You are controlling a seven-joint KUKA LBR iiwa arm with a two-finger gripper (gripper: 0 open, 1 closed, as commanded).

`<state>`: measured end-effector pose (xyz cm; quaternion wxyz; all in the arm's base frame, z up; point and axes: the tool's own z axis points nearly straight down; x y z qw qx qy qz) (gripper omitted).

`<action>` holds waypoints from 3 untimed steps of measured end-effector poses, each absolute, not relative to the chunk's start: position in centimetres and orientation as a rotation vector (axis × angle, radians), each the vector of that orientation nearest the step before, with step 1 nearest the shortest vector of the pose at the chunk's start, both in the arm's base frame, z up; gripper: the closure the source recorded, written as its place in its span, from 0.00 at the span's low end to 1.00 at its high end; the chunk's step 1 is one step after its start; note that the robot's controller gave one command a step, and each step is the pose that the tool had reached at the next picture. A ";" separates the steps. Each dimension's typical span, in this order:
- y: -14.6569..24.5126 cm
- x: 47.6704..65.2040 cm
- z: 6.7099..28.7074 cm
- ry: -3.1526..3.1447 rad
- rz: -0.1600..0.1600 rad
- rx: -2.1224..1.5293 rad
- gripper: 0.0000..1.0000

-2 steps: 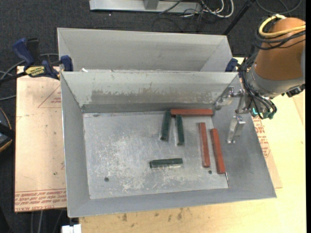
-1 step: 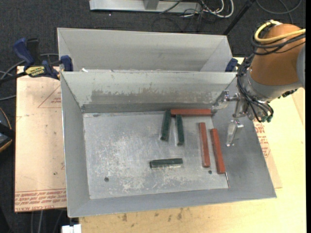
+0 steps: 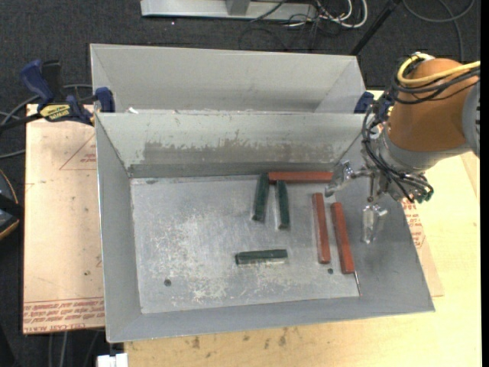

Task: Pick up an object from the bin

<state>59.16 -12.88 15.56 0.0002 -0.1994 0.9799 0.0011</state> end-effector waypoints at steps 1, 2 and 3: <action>-11.2 58.9 9.9 2.951 0.002 -1.072 1.00; -11.2 58.9 9.9 2.951 0.002 -1.072 1.00; -11.0 58.6 14.0 2.958 0.009 -1.070 1.00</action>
Offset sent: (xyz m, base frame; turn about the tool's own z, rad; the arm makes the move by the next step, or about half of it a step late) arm 0.0000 0.0000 0.0000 0.0000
